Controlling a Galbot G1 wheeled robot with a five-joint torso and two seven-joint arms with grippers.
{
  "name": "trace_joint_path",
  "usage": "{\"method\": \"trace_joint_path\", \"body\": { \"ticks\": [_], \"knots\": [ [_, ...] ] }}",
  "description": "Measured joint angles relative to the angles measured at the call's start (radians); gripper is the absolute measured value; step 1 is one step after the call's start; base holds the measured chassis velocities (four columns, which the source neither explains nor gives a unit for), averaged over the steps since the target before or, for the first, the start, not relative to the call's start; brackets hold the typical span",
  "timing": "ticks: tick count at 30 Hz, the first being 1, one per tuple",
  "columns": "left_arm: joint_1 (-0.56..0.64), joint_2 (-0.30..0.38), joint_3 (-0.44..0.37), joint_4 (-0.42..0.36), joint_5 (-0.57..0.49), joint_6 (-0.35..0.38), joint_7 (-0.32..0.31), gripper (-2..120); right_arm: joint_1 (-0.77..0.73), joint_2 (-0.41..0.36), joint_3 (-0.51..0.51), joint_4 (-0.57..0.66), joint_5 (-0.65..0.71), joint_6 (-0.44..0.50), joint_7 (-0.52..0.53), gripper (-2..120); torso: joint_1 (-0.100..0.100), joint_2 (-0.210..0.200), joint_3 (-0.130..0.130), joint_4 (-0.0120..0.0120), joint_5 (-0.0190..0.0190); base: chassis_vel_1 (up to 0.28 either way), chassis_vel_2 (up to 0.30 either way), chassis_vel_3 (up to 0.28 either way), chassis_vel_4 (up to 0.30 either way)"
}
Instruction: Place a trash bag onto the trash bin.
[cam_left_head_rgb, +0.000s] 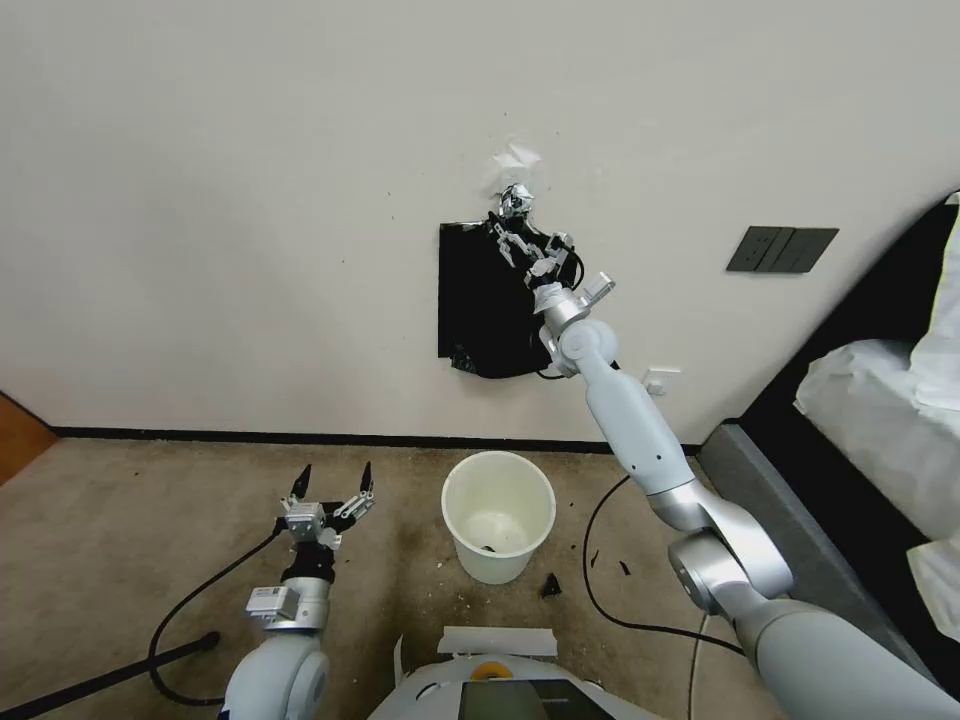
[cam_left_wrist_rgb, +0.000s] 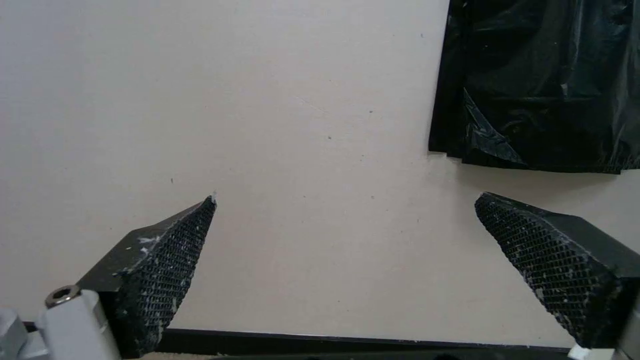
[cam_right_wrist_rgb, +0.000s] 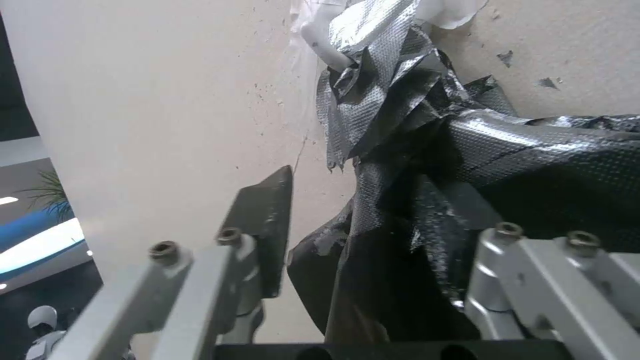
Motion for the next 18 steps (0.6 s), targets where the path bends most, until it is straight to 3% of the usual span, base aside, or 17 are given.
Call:
{"method": "trace_joint_path", "body": {
  "ticks": [5, 6, 9, 10, 18],
  "knots": [
    [-0.002, -0.001, 0.003, 0.003, 0.000, 0.000, 0.000, 100, -0.001, -0.001, 0.005, 0.003, 0.000, 0.000, 0.000, 21, 0.000, 0.000, 0.000, 0.0000, 0.0000, 0.000, 0.000, 0.000, 0.000],
    [-0.003, -0.001, 0.004, 0.004, 0.000, 0.000, 0.000, 100, -0.001, -0.001, 0.005, 0.002, 0.000, 0.001, 0.000, 12, 0.000, 0.000, 0.000, 0.0000, 0.0000, 0.000, 0.000, 0.000, 0.000],
    [-0.003, -0.001, 0.004, 0.004, 0.000, 0.000, 0.000, 100, -0.001, -0.001, 0.005, 0.002, 0.000, 0.001, 0.000, 12, 0.000, 0.000, 0.000, 0.0000, 0.0000, 0.000, 0.000, 0.000, 0.000],
    [-0.004, -0.002, 0.004, 0.005, 0.000, 0.000, 0.000, 100, -0.001, 0.000, 0.005, 0.000, -0.001, 0.001, 0.000, 0, 0.000, 0.000, 0.000, 0.0000, 0.0000, 0.000, 0.000, 0.000, 0.000],
    [-0.001, -0.005, 0.003, 0.005, 0.000, 0.000, -0.001, 100, -0.020, -0.004, -0.004, 0.016, -0.025, 0.026, -0.020, 0, 0.000, 0.000, 0.000, 0.0002, 0.0000, 0.000, 0.000, 0.000, 0.000]
  ]
}}
